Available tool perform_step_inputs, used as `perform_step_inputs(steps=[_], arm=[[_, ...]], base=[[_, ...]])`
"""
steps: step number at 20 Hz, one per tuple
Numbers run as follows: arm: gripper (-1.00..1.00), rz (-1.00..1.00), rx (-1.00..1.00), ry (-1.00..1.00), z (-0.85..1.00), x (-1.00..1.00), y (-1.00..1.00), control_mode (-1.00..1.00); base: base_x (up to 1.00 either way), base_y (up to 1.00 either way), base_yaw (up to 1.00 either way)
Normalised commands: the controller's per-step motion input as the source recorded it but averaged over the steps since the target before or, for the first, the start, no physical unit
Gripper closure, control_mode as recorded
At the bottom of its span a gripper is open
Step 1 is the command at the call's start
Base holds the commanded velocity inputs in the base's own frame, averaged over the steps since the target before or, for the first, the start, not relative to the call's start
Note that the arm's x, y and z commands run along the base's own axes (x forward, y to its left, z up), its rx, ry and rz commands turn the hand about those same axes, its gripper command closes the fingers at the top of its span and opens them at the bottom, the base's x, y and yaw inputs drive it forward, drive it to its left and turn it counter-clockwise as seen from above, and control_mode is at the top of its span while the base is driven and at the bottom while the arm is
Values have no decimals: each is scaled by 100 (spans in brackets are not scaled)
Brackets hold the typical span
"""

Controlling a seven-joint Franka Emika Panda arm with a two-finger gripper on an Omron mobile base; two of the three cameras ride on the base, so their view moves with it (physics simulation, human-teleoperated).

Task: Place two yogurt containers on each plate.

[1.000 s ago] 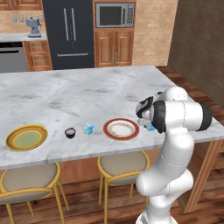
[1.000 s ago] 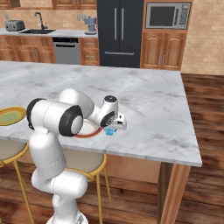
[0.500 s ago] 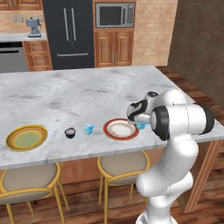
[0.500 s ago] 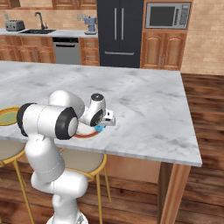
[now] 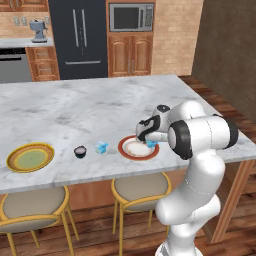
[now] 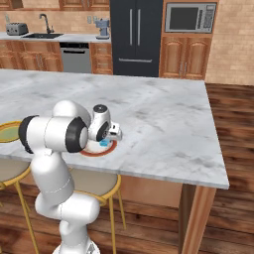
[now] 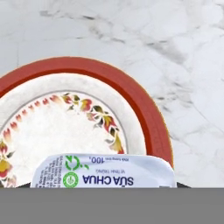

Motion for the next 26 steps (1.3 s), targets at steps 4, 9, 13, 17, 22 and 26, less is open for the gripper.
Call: perform_step_inputs(steps=[4,9,13,17,22,26], arm=[[100,0,0,4,0,1,2,-100],[100,0,0,4,-3,6,3,-100],[100,0,0,0,-15,6,7,-100],[100,0,0,0,-23,2,4,-100],[-100,0,0,0,-15,1,3,-100],[-100,0,0,0,0,0,0,-100]], base=[[0,0,0],[0,0,0],[0,0,0],[0,0,0],[0,0,0],[0,0,0]])
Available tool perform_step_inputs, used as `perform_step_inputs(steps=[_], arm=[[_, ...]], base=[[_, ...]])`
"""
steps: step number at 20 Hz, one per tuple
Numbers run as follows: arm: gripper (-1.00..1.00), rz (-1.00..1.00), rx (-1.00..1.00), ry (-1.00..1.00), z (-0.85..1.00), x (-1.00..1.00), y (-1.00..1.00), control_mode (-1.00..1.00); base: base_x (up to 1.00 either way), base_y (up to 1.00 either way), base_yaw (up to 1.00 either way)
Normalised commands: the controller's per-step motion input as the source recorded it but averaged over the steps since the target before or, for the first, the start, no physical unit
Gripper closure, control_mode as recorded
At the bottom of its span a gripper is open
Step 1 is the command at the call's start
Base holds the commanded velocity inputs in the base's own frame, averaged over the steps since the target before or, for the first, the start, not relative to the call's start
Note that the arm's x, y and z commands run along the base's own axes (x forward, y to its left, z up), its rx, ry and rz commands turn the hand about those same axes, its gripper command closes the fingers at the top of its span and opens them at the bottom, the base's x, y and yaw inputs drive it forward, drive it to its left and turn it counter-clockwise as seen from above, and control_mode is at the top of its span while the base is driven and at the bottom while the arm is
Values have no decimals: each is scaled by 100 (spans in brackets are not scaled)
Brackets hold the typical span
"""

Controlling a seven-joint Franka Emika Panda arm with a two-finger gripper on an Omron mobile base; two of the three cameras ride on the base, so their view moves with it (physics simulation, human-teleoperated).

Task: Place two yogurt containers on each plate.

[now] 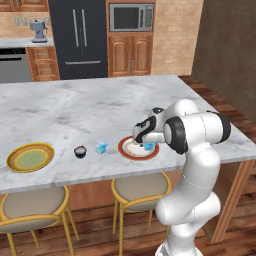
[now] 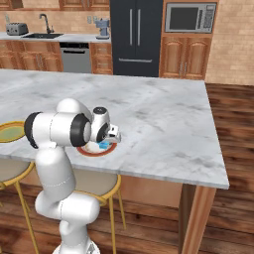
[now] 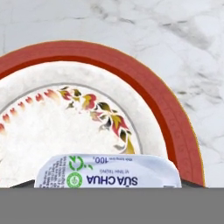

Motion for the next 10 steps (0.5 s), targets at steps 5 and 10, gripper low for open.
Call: perform_step_inputs(steps=[5,10], arm=[[-100,0,0,0,0,0,0,-100],[-100,0,0,0,4,0,0,-100]], base=[[0,0,0],[0,0,0]])
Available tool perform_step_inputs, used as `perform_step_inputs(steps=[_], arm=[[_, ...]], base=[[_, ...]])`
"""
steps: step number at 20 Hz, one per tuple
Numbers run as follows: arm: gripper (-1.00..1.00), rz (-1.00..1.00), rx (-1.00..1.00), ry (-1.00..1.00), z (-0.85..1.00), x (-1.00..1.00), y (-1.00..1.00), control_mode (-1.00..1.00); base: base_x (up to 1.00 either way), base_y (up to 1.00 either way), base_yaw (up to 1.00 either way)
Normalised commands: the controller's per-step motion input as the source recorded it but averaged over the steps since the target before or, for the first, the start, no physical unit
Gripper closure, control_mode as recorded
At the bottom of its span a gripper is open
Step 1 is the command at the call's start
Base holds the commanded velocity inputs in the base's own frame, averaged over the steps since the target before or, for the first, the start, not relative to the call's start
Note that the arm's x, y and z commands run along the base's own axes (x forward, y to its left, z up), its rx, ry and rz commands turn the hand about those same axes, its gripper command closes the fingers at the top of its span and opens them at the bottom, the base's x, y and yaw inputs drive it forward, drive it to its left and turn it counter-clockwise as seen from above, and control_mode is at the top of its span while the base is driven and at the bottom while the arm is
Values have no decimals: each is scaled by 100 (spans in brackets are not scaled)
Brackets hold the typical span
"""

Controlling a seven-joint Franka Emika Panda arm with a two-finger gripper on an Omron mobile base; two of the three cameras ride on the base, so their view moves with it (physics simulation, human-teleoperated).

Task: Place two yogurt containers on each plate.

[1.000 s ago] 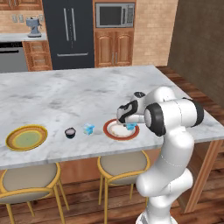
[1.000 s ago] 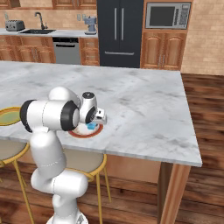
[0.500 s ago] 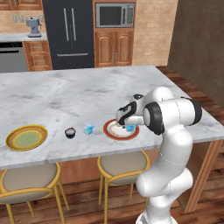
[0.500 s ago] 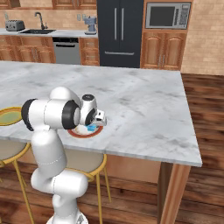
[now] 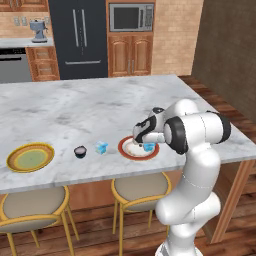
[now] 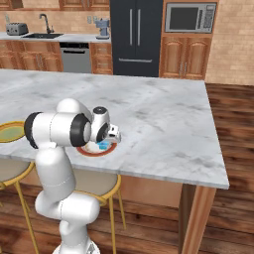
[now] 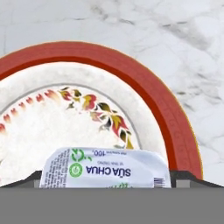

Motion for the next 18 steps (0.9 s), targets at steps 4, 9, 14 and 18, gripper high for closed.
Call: perform_step_inputs(steps=[4,9,14,18], arm=[[-100,0,0,0,53,0,0,-100],[-100,0,0,0,62,0,3,-100],[-100,0,0,0,30,0,29,-100],[-100,0,0,0,20,0,60,-100]], base=[[0,0,0],[0,0,0],[0,0,0],[0,0,0]])
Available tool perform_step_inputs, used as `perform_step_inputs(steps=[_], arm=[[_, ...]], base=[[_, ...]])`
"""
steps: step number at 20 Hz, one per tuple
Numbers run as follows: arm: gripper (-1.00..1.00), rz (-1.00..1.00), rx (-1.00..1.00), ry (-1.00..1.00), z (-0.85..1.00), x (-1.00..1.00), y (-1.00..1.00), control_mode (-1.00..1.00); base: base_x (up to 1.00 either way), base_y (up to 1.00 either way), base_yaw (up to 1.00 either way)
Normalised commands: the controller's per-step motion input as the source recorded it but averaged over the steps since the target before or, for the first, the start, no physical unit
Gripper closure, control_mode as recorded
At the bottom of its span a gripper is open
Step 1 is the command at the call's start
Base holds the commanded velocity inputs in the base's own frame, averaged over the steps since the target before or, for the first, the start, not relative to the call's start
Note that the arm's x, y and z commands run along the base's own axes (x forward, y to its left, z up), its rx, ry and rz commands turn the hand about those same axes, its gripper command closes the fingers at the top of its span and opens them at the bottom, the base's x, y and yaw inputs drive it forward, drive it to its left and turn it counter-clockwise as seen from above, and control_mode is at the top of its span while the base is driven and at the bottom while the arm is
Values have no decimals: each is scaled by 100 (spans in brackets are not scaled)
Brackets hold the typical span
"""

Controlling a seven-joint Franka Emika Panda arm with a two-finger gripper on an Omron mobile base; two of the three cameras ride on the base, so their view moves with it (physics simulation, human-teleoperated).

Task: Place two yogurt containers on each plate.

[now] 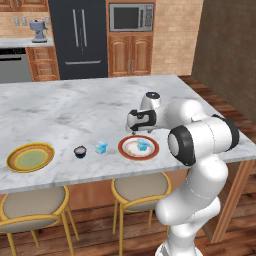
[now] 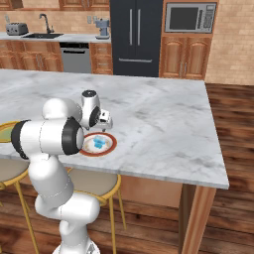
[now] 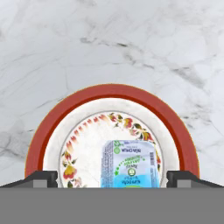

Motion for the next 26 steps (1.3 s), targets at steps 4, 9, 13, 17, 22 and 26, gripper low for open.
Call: perform_step_inputs(steps=[4,9,13,17,22,26], arm=[[-100,0,0,0,6,0,52,-100],[-100,0,-1,0,10,0,76,-100],[-100,3,-1,0,0,0,100,-100],[-100,3,-1,1,-2,1,92,-100],[-100,9,0,0,-17,3,23,-100],[-100,20,0,0,-28,14,0,-100]], base=[[0,0,0],[0,0,0],[0,0,0],[0,0,0],[0,0,0],[0,0,0]])
